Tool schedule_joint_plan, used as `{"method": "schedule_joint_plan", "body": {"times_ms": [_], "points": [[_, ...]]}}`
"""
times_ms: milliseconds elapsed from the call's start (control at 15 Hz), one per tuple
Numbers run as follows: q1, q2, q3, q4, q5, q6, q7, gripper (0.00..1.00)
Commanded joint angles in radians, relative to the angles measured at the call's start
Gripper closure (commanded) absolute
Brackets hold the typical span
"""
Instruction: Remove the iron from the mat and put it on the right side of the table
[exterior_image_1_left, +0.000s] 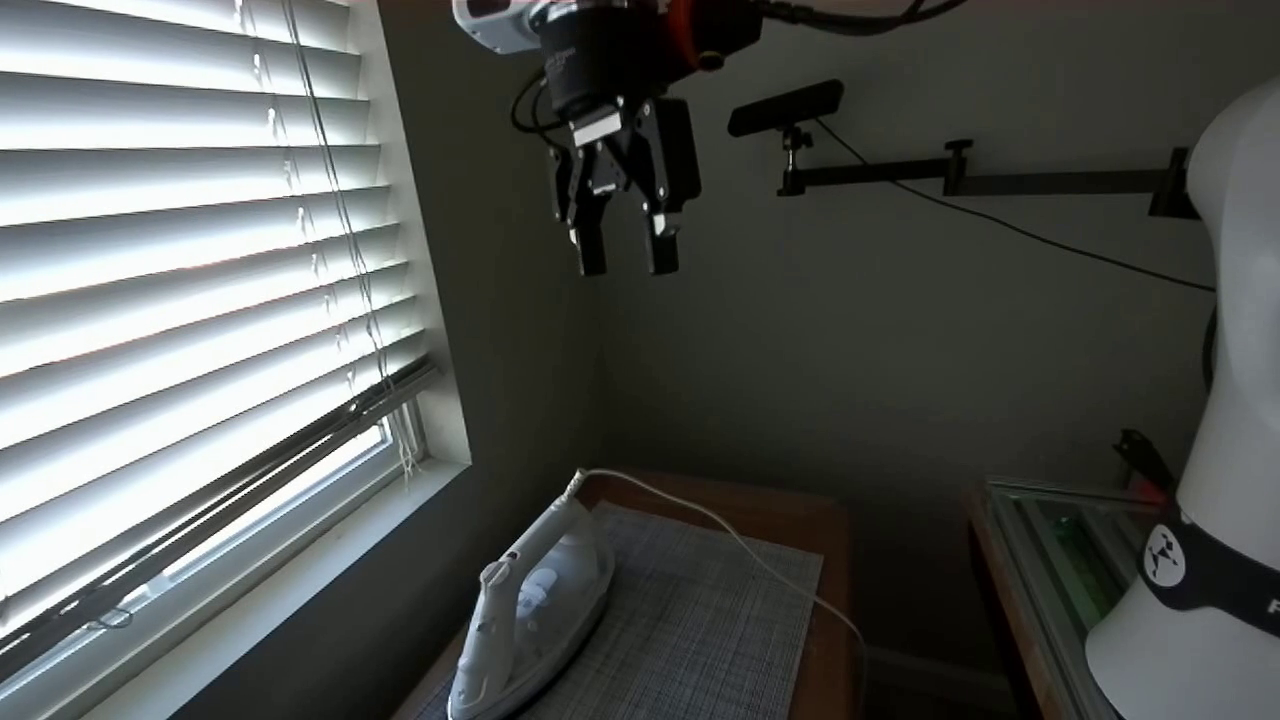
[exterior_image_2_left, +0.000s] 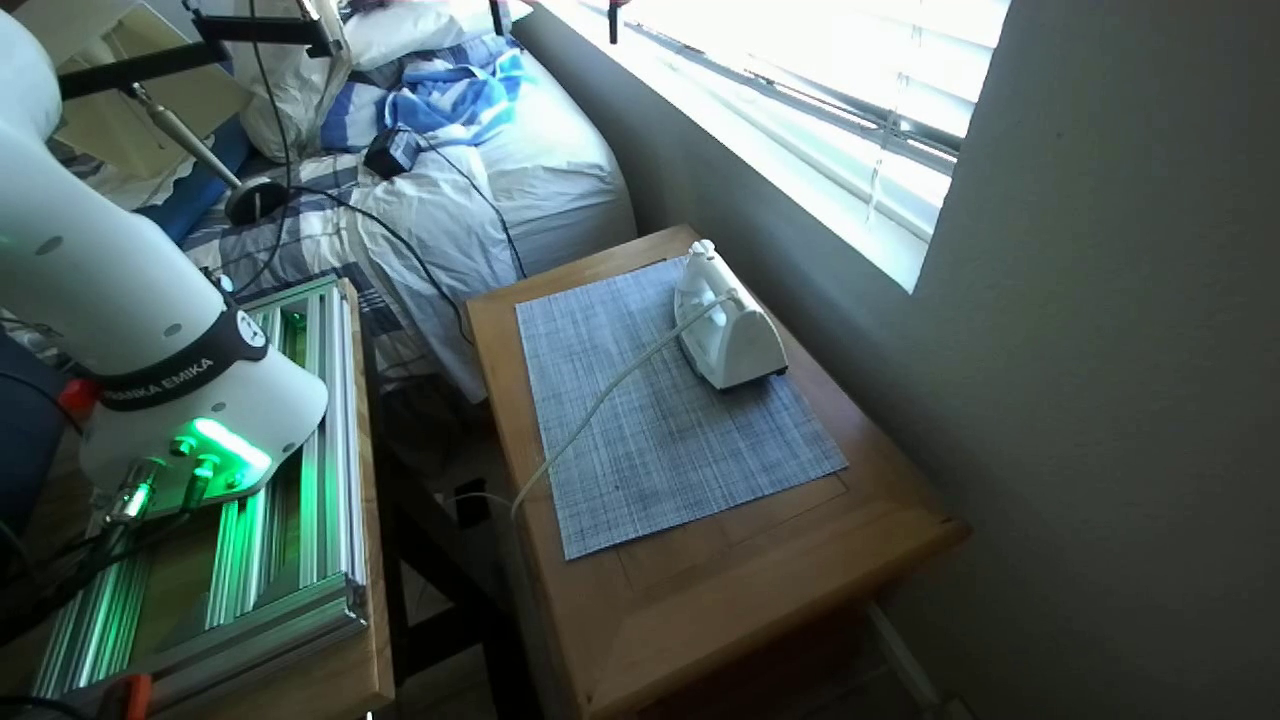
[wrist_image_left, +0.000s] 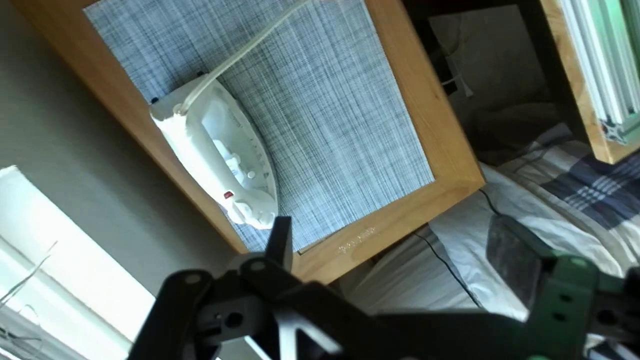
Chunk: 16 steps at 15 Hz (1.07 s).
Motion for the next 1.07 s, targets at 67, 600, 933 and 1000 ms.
{"method": "schedule_joint_plan", "body": {"times_ms": [67, 600, 933, 1000], "points": [[-0.035, 0.068, 0.006, -0.136, -0.099, 0.267, -0.111, 0.0], [-0.05, 0.17, -0.023, -0.207, 0.137, 0.416, -0.251, 0.0], [-0.013, 0.275, -0.022, -0.214, 0.269, 0.604, -0.422, 0.0], [-0.007, 0.305, -0.017, -0.214, 0.325, 0.633, -0.474, 0.0]]}}
